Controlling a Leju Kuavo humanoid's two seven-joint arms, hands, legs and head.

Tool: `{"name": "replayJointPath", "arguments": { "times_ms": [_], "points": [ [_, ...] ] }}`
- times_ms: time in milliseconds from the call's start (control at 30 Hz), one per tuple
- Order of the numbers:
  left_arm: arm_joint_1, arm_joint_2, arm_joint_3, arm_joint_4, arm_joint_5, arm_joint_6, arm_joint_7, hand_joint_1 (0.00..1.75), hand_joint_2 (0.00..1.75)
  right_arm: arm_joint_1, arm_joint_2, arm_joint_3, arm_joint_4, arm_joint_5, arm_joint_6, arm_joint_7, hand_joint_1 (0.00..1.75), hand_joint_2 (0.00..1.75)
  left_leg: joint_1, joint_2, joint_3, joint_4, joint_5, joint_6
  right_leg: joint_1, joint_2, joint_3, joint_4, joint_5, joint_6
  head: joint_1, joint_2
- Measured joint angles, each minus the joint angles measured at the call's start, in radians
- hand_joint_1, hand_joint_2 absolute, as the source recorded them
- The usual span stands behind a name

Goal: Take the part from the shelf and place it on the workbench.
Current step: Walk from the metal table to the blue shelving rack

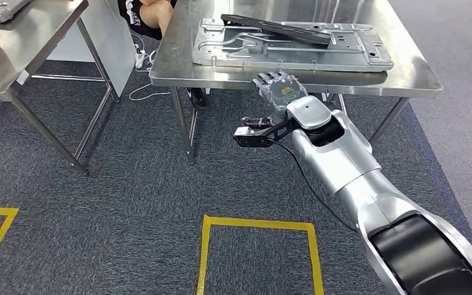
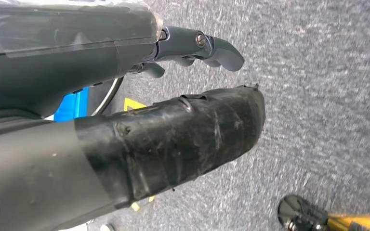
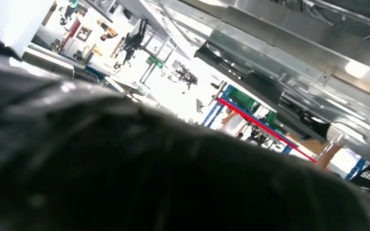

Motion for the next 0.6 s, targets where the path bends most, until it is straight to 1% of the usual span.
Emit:
{"name": "replayJointPath", "arguments": {
  "times_ms": [33,67,100,167,200,233,267,300,367,400,433,467,500,533,567,600],
  "points": [
    [0.0,0.0,0.0,0.0,0.0,0.0,0.0,0.0,0.0,-0.002,0.0,0.0,0.0,0.0,0.0,0.0,0.0,0.0,-0.001,0.0,0.0,0.002,-0.002,-0.002,0.001,0.0,0.037,-0.071,0.028,-0.003,0.0,0.0],
    [0.0,-0.001,0.0,0.0,0.0,0.0,0.0,0.0,0.0,-0.003,0.0,0.0,0.0,0.0,0.0,0.0,0.0,0.0,-0.001,0.0,0.0,0.002,-0.004,-0.005,0.004,0.0,0.064,-0.127,0.046,-0.006,0.0,0.0],
    [0.0,-0.002,0.0,0.0,0.0,0.0,0.0,0.0,0.0,-0.004,0.0,0.0,0.0,0.0,0.0,0.0,0.0,0.0,-0.002,0.0,-0.001,0.003,-0.004,-0.01,0.006,0.0,0.08,-0.162,0.051,-0.009,0.0,0.0],
    [-0.001,-0.002,0.0,0.0,0.0,0.0,0.0,0.0,0.0,-0.004,0.0,0.0,0.0,0.0,0.0,0.0,0.0,0.0,-0.004,-0.001,-0.002,0.001,-0.002,-0.021,0.011,0.001,0.083,-0.178,0.048,-0.013,0.0,0.0],
    [-0.001,-0.002,0.0,0.0,0.0,0.0,0.0,0.0,0.0,-0.004,0.0,0.0,0.0,0.0,0.0,0.0,0.0,0.0,-0.003,-0.001,-0.003,0.002,-0.005,-0.026,0.008,0.0,0.084,-0.184,0.048,-0.017,0.0,0.0],
    [-0.001,-0.002,0.0,0.0,0.0,0.0,0.0,0.0,0.0,-0.005,0.001,0.0,0.0,0.0,-0.001,0.0,0.0,0.0,-0.003,-0.001,-0.006,0.011,-0.014,-0.031,0.005,0.0,0.085,-0.189,0.051,-0.022,0.0,0.0],
    [-0.001,-0.002,0.0,0.0,0.0,0.0,0.0,0.0,0.0,-0.006,0.001,0.0,-0.001,0.0,-0.001,0.0,0.0,0.0,-0.002,-0.001,-0.017,0.037,-0.032,-0.034,0.002,0.0,0.087,-0.194,0.053,-0.029,0.0,0.0],
    [-0.001,-0.002,0.0,0.0,0.0,0.0,0.0,0.0,0.0,-0.006,0.001,0.0,-0.001,0.0,-0.001,0.0,0.0,0.0,-0.001,-0.001,-0.039,0.085,-0.061,-0.037,0.001,0.0,0.089,-0.198,0.055,-0.034,0.0,0.0],
    [0.0,-0.002,0.0,0.0,0.0,0.0,0.0,0.0,0.0,-0.005,0.002,0.0,0.0,0.0,0.0,0.0,0.0,0.0,0.0,-0.001,-0.099,0.213,-0.12,-0.042,0.003,0.0,0.089,-0.197,0.055,-0.039,0.0,0.0],
    [0.0,-0.003,0.0,0.0,0.0,0.0,0.0,0.0,0.0,-0.003,0.002,0.0,0.0,0.0,0.0,0.0,0.0,0.0,0.0,-0.001,-0.124,0.263,-0.132,-0.044,0.005,0.0,0.089,-0.196,0.054,-0.04,0.0,0.0],
    [0.0,-0.003,0.0,0.0,0.0,0.0,0.0,0.0,0.0,-0.002,0.002,0.0,0.0,0.0,0.0,0.0,0.0,0.0,0.0,-0.001,-0.134,0.279,-0.123,-0.045,0.006,0.0,0.089,-0.195,0.053,-0.04,0.0,0.0],
    [0.0,-0.003,0.0,0.0,0.0,0.0,0.0,0.0,0.0,-0.001,0.002,0.0,0.0,0.0,0.0,0.0,0.0,0.0,0.0,-0.001,-0.127,0.259,-0.097,-0.044,0.006,0.0,0.09,-0.193,0.051,-0.04,0.0,0.0],
    [0.0,-0.002,0.0,0.0,0.0,0.0,0.0,0.0,0.0,0.0,0.002,0.0,0.0,0.0,0.0,0.0,0.0,0.0,0.0,-0.001,-0.101,0.201,-0.059,-0.043,0.006,0.0,0.091,-0.191,0.049,-0.038,0.0,0.0],
    [0.001,-0.001,0.0,0.0,0.0,0.0,0.0,0.0,0.0,-0.001,0.002,0.0,0.0,0.0,0.0,0.0,0.0,0.0,0.0,-0.001,-0.068,0.131,-0.028,-0.04,0.007,0.001,0.092,-0.19,0.047,-0.036,0.0,0.0],
    [0.001,-0.001,0.0,0.0,0.0,0.0,0.0,0.0,0.0,-0.002,0.002,0.0,0.0,0.0,0.0,0.0,0.0,0.0,-0.002,-0.002,-0.039,0.072,-0.006,-0.036,0.008,0.001,0.092,-0.188,0.044,-0.033,0.0,0.0],
    [0.001,0.0,0.0,0.0,0.0,0.0,0.0,0.0,0.0,-0.003,0.002,0.0,0.0,0.0,0.0,0.0,0.0,0.0,-0.004,-0.002,-0.02,0.032,0.004,-0.033,0.009,0.002,0.092,-0.186,0.043,-0.029,0.0,0.0]
  ]
}}
